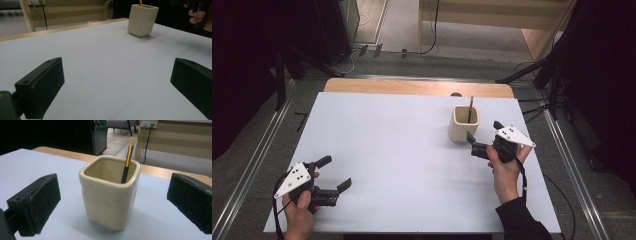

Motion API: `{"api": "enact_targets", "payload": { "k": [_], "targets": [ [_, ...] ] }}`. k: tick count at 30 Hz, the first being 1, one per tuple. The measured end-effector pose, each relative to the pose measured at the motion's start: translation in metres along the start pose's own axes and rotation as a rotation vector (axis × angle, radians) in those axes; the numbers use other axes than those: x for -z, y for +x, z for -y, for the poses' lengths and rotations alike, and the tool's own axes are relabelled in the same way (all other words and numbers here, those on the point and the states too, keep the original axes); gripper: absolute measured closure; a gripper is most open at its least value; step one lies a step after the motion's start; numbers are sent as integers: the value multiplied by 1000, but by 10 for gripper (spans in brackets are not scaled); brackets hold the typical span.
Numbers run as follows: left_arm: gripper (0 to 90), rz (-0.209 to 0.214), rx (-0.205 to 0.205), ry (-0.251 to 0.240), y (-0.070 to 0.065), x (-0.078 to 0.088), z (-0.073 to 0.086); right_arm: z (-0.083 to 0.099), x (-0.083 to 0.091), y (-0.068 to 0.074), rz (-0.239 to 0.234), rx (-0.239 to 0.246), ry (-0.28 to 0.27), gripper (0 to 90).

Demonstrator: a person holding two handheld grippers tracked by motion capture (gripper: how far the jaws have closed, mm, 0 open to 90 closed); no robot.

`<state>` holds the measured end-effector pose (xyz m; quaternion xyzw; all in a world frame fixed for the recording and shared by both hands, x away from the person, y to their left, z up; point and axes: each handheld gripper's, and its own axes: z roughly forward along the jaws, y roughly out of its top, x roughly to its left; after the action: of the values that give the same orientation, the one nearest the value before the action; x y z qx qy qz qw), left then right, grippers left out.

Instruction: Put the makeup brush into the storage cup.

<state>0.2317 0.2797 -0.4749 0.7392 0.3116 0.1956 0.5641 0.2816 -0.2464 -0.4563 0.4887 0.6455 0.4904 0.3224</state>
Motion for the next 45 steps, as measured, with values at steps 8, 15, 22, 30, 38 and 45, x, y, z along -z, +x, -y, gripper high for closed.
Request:
{"api": "enact_targets", "payload": {
  "k": [8,15,22,30,38,45],
  "targets": [
    [0,1,-4,-2,-1,-1,0,17,14,-7,-1,-5,-6,0],
    [0,1,-8,-7,-1,0,-1,29,25,-7,8,17,2,0],
    [0,0,-9,-10,-1,2,-2,37,39,-11,13,15,-5,0],
    [0,-10,-9,-19,-1,2,-3,46,50,-15,15,20,1,0],
    [0,-18,-5,-28,1,4,-3,53,61,-18,20,15,10,0],
    [0,-21,-6,-30,0,5,-3,58,68,-18,16,23,15,0]
  ]
}}
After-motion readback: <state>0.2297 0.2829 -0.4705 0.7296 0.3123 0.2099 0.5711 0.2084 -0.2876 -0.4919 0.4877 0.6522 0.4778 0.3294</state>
